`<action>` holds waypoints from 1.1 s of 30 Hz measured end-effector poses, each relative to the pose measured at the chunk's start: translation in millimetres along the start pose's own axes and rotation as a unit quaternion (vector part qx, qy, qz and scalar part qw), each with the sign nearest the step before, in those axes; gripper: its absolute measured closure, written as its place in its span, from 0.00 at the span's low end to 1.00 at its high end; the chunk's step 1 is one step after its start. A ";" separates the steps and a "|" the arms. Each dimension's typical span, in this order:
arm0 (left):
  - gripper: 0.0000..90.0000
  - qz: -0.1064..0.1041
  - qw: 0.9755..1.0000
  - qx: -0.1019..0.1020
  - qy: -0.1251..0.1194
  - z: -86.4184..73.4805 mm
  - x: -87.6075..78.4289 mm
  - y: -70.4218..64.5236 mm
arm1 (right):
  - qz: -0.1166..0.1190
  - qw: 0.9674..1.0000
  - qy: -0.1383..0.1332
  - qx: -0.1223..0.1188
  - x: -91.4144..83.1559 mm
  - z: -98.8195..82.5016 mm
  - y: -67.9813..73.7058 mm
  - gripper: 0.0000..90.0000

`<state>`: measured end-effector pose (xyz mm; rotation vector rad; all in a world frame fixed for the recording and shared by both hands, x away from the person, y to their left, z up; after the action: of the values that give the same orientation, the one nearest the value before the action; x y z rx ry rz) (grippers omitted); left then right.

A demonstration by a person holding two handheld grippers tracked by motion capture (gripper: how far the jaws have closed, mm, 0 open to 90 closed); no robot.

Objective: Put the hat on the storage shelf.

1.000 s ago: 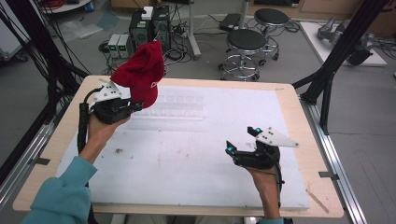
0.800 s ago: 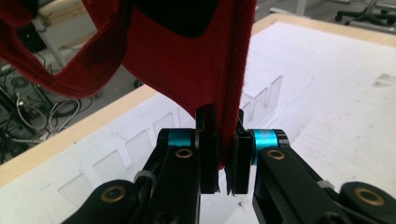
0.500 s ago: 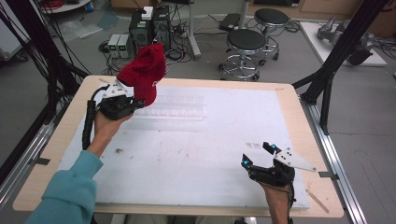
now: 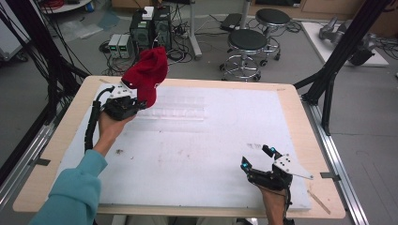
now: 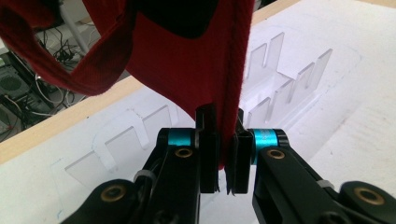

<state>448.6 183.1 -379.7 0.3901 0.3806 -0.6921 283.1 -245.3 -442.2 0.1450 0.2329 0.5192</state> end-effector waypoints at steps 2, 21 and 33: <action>0.95 -0.001 1.000 -0.001 0.002 -0.9 1.9 0.1 | 0.001 1.000 -0.007 -0.006 1.6 -0.8 0.2 0.10; 0.95 0.014 1.000 -0.009 0.011 -6.6 18.0 -0.3 | 0.003 0.999 -0.026 -0.021 16.8 -5.4 -1.7 0.10; 0.95 0.027 0.999 -0.026 0.015 -4.4 20.1 -5.5 | 0.001 1.000 -0.015 -0.026 24.3 -11.3 0.7 0.10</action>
<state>458.2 170.5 -393.9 0.3608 0.4144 -0.6229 300.4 -231.5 -457.4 0.1018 0.1900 0.5247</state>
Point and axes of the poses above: each handheld gripper's, and its own axes: x roughly forward along the jaws, z roughly out of its top, y roughly to its left, the point moved 5 cm from there along x, roughly forward along the jaws, and after that the axes turned 7 degrees about x, right-handed, at the moved point
